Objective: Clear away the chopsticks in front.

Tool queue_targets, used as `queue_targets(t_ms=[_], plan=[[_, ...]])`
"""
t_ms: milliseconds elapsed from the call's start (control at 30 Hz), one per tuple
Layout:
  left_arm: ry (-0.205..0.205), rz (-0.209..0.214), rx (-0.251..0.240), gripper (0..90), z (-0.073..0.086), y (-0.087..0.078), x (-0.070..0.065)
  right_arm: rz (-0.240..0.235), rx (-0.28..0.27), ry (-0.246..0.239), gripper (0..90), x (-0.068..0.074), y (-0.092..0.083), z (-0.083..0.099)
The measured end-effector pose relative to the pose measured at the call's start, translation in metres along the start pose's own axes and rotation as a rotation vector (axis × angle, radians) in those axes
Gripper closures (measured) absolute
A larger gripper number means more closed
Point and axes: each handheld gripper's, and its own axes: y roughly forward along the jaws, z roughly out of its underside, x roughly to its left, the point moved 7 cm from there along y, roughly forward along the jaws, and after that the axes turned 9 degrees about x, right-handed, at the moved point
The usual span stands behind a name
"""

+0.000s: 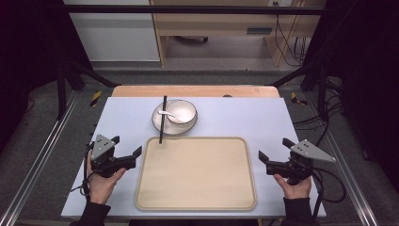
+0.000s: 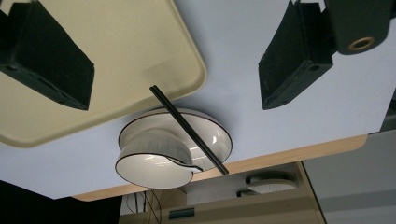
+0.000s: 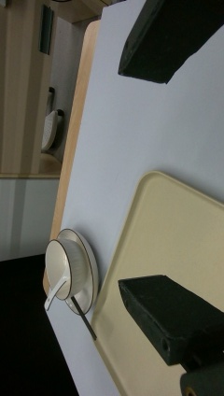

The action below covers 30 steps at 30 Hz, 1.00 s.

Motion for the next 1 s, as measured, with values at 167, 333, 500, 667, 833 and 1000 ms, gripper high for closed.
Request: queue_targets(t_ms=[167, 333, 500, 667, 833, 1000], plan=[[0.008, -0.001, -0.002, 9.9, -0.01, 0.008, 0.001, 0.002, 0.002, -0.008, 1.2, 0.002, 0.001, -0.001], [0.002, 0.001, -0.006, 10.2, -0.018, 0.016, 0.003, -0.001, 0.009, -0.009, 1.2, 0.004, 0.003, 0.0], [-0.006, -0.006, 0.01, 10.3, -0.022, 0.029, 0.007, 0.001, 0.014, -0.014, 1.2, 0.005, 0.005, 0.0], [0.0, -0.011, 0.032, 10.5, -0.022, 0.042, 0.008, 0.004, 0.011, -0.01, 1.2, 0.004, 0.004, 0.0], [0.0, -0.012, 0.067, 11.1, -0.021, 0.058, 0.012, 0.005, 0.013, -0.012, 1.2, 0.004, 0.004, 0.0], [0.013, -0.017, 0.099, 12.0, -0.025, 0.075, 0.013, 0.006, 0.016, -0.01, 1.2, 0.004, 0.005, 0.0]])
